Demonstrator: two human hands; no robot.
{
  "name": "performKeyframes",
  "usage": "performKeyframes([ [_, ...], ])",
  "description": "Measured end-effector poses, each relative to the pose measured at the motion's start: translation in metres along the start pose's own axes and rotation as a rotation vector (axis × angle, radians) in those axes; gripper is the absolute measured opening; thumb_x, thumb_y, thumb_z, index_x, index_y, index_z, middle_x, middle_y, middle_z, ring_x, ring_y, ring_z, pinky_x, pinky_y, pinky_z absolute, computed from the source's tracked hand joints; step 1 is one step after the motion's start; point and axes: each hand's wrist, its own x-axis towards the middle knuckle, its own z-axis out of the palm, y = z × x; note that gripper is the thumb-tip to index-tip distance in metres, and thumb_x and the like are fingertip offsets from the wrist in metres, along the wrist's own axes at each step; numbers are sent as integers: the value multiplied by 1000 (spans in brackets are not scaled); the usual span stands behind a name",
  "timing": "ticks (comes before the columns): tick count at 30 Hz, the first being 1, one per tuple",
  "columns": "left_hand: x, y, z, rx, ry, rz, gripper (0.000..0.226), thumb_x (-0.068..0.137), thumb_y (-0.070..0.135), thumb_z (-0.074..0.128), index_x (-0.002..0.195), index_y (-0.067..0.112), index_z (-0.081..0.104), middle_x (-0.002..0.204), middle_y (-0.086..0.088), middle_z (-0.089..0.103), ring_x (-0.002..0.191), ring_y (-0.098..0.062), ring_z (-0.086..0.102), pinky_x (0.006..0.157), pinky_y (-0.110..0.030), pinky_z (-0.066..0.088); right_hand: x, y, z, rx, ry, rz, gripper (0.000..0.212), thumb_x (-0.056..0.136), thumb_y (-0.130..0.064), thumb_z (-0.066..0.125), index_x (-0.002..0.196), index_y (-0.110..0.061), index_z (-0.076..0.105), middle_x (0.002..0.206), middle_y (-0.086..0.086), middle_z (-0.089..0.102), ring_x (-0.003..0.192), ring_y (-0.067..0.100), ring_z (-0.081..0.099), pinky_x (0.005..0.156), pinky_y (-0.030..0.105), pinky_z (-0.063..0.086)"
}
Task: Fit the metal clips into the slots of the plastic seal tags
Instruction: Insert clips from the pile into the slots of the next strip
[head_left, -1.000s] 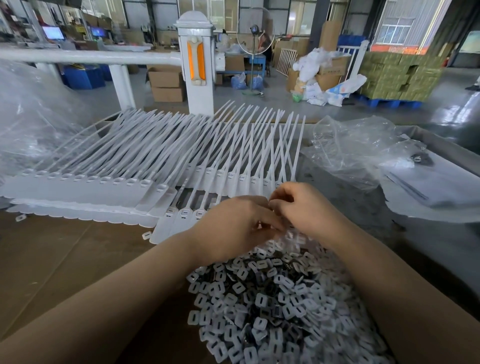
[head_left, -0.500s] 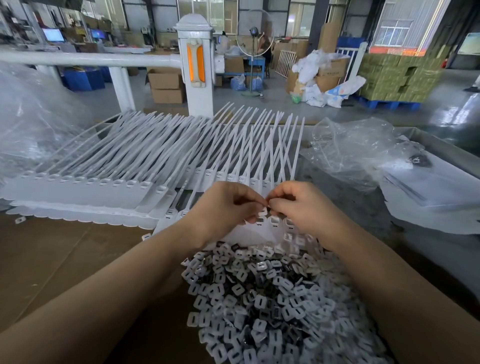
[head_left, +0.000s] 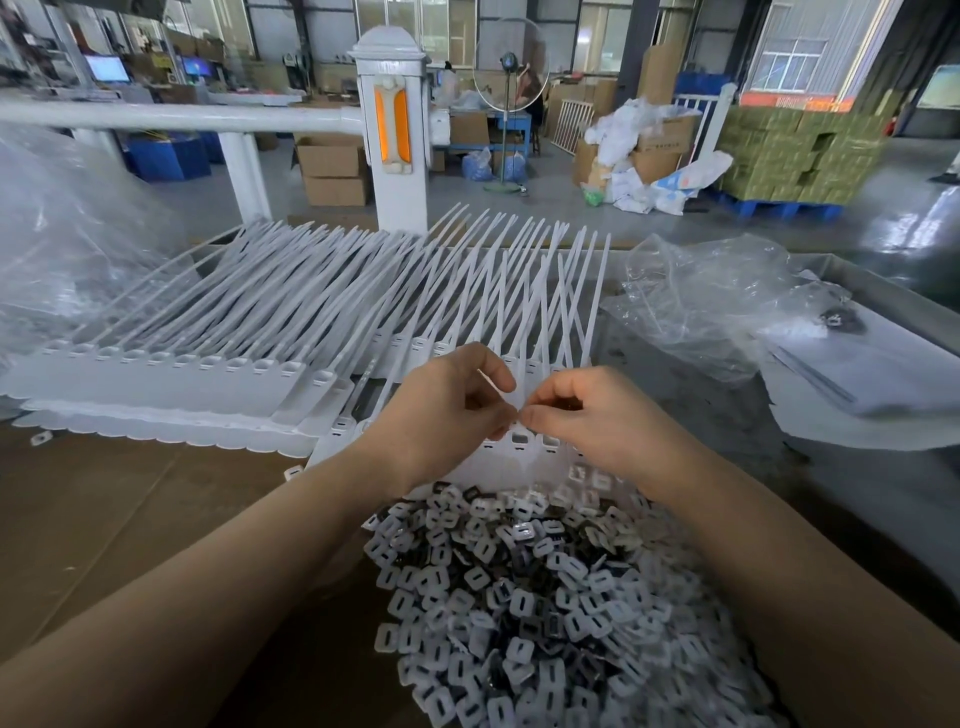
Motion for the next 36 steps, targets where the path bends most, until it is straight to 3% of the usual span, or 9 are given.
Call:
performKeyframes([
  [3, 1, -3, -1, 128, 19, -19, 15, 85, 20, 74, 88, 28, 61, 73, 6, 69, 65, -4, 62, 62, -21, 52, 0, 3, 3, -38, 49, 25, 12, 90, -33, 70, 80, -27, 71, 69, -9, 65, 56, -3, 58, 52, 13, 41],
  [6, 1, -6, -3, 265, -43, -39, 16, 83, 24, 76, 79, 31, 63, 71, 12, 62, 63, 1, 55, 58, -12, 40, 0, 5, 6, -71, 59, 41, 11, 89, -33, 70, 80, -26, 71, 74, -5, 70, 66, 13, 67, 54, 18, 46],
  [11, 1, -7, -4, 294, -70, -44, 19, 82, 22, 78, 76, 32, 63, 72, 14, 64, 67, 1, 58, 61, -12, 41, 1, 7, 10, -147, 60, 40, 14, 89, -35, 70, 78, -25, 71, 68, -2, 70, 48, 4, 54, 46, 18, 43],
  [15, 2, -9, -4, 320, -77, -7, 20, 82, 23, 78, 75, 35, 63, 71, 14, 64, 65, 2, 58, 61, -12, 43, 2, 7, 11, -162, 48, 42, 16, 88, -36, 70, 76, -26, 70, 69, 2, 71, 44, 7, 52, 46, 22, 44],
  [19, 2, -13, -6, 334, -98, 57, 21, 83, 24, 77, 78, 38, 63, 69, 11, 60, 59, 2, 53, 58, -13, 46, 4, 7, 13, -212, 53, 50, 10, 87, -34, 70, 81, -27, 69, 74, -6, 71, 67, 13, 67, 62, 31, 55],
  [25, 0, -10, -10, 488, -138, 246, 15, 88, 25, 71, 101, 32, 72, 83, 10, 63, 72, -6, 59, 72, -30, 55, 3, 7, 14, -209, 51, 49, 12, 89, -31, 70, 79, -28, 63, 78, -9, 65, 69, 5, 61, 56, 21, 44],
  [29, -3, -7, -13, 623, -176, 395, 23, 94, 23, 65, 113, 34, 72, 94, 12, 61, 74, -2, 55, 76, -28, 52, 3, 7, 8, -125, 65, 68, 11, 96, -28, 60, 86, -28, 63, 77, -10, 65, 59, 6, 57, 46, 15, 41],
  [32, -4, -5, -13, 723, -191, 474, 26, 96, 26, 60, 119, 35, 67, 91, 13, 55, 78, -7, 53, 74, -28, 49, 3, 7, 5, -83, 68, 91, 9, 98, -26, 57, 95, -26, 66, 77, -10, 65, 57, 6, 56, 48, 17, 41],
  [36, -4, -3, -14, 852, -219, 598, 28, 99, 26, 52, 125, 33, 62, 98, 9, 60, 91, -12, 55, 80, -29, 46, 3, 6, 7, -82, 60, 90, 8, 97, -26, 58, 99, -25, 67, 81, -11, 66, 61, 5, 59, 49, 18, 46],
])
